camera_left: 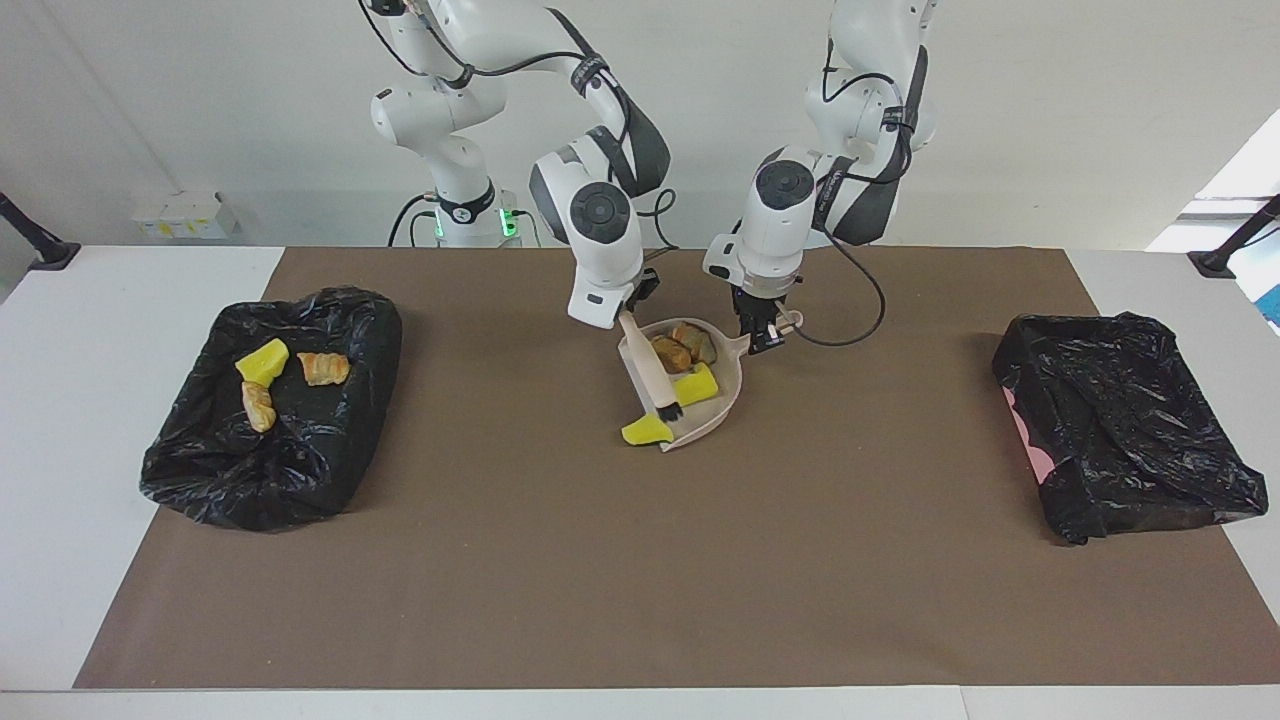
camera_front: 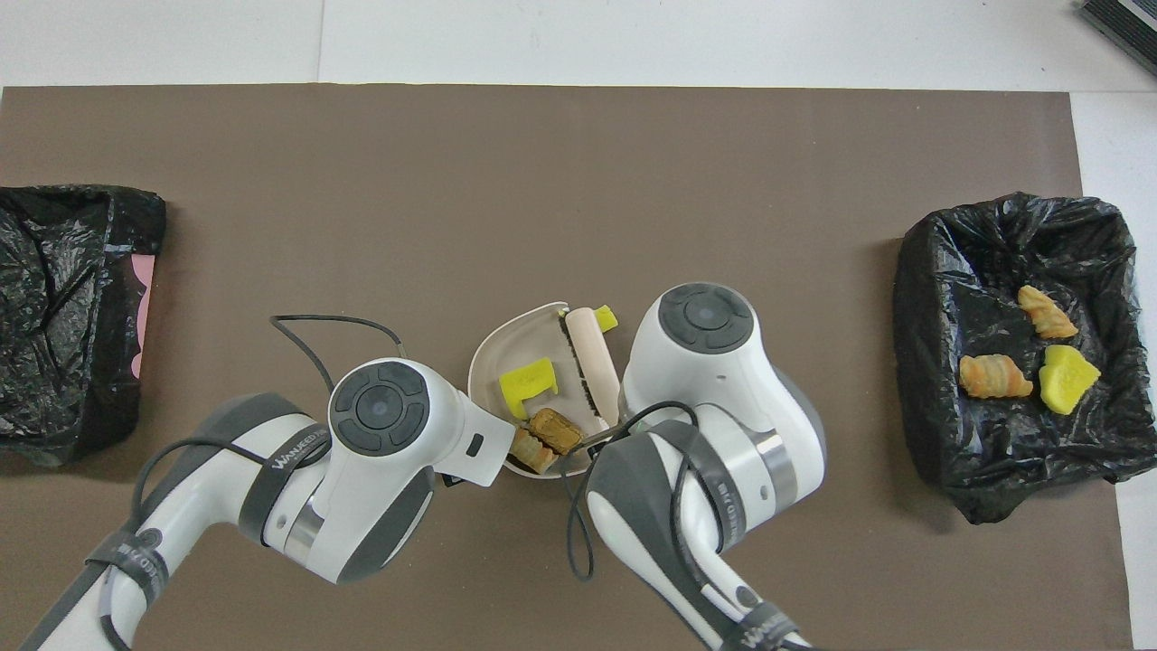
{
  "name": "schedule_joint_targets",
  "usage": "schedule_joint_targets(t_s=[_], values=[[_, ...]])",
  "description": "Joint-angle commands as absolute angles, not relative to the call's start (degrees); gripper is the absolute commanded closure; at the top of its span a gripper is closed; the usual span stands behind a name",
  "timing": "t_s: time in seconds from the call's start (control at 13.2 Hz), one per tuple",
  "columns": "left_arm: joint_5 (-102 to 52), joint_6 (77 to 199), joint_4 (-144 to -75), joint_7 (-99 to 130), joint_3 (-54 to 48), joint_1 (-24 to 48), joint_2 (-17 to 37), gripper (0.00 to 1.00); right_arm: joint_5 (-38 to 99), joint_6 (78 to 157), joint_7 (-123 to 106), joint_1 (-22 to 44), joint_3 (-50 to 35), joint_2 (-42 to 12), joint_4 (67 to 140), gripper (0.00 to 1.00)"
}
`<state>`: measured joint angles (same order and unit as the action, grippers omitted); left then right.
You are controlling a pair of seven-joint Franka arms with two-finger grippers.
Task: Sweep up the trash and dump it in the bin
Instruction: 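Sweep remaining pieces into the dustpan with the right gripper's brush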
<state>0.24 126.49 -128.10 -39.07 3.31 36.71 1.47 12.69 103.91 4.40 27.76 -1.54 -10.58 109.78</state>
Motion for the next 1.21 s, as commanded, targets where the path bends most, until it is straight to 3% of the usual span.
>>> schedule_joint_targets(t_s=[0.0,0.15,0.45,0.83,1.13], values=[[0.00,128.75,-129.99,-37.45,3.25,35.42,1.05,1.00,5.31,102.47,3.34,24.52,-2.02,-11.51,106.62,1.00],[0.00,129.64,-129.90,-36.30,3.25,35.24,1.58,1.00,2.91,103.79,1.25,21.90,-1.76,-12.65,105.39,1.00],[0.00,129.29,-129.99,-36.04,3.25,35.16,1.58,1.00,-2.02,106.24,-0.79,22.41,-2.28,-20.99,100.46,1.00],[0.00,128.76,-129.99,-35.95,3.34,35.16,1.50,1.00,2.26,105.91,-0.18,29.17,-3.08,-18.47,104.40,1.00],[0.00,128.76,-129.99,-36.04,3.34,35.07,1.49,1.00,9.58,104.85,-0.17,29.97,-3.08,-17.67,104.77,1.00]])
